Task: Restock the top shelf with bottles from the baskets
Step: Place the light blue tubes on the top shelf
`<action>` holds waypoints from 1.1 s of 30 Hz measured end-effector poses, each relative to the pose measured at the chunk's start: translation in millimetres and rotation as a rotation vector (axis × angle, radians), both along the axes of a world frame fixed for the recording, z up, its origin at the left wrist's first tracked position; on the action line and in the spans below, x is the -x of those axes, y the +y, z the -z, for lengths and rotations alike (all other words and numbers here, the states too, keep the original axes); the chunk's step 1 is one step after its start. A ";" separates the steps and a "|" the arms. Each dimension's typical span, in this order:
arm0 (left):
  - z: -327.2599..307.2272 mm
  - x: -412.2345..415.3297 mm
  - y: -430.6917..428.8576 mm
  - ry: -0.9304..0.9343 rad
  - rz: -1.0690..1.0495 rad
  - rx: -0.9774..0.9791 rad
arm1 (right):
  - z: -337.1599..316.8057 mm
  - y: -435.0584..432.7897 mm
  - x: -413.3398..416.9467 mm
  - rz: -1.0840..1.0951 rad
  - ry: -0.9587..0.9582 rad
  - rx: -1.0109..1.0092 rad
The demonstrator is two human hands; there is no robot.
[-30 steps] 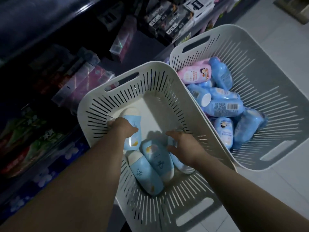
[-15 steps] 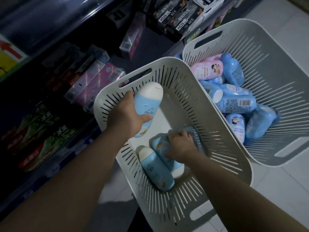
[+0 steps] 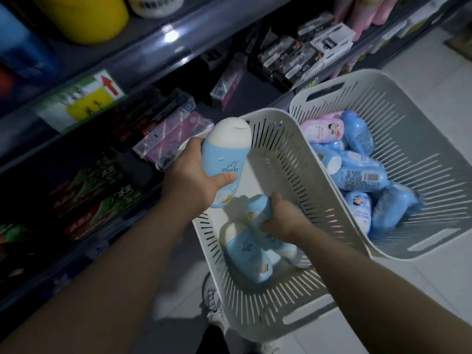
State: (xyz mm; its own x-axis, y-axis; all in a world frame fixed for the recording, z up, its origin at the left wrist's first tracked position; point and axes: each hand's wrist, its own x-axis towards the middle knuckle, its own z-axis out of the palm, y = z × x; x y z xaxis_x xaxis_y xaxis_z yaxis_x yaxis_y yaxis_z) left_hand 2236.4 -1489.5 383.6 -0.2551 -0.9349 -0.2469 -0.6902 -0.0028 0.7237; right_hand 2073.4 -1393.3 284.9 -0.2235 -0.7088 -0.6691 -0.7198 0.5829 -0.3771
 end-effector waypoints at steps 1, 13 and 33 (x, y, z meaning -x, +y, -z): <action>-12.4 -0.3 1.9 0.002 -0.015 0.010 | -19.0 -4.0 5.0 -0.004 0.000 0.039; -235.7 -27.4 40.2 -0.044 -0.103 0.306 | -295.2 -22.0 23.8 0.196 -0.386 0.329; -555.5 -177.6 88.3 0.007 -0.518 0.860 | -693.2 -37.0 -91.5 -0.348 -0.060 0.994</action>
State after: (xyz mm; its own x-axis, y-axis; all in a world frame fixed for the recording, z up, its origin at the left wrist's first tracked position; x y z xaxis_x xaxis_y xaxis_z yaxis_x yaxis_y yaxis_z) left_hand 2414.0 -1401.2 939.0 0.2346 -0.7915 0.5643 -0.7474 0.2243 0.6254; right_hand 2164.9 -1430.3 978.1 0.1121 -0.9631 0.2445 -0.7523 -0.2430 -0.6124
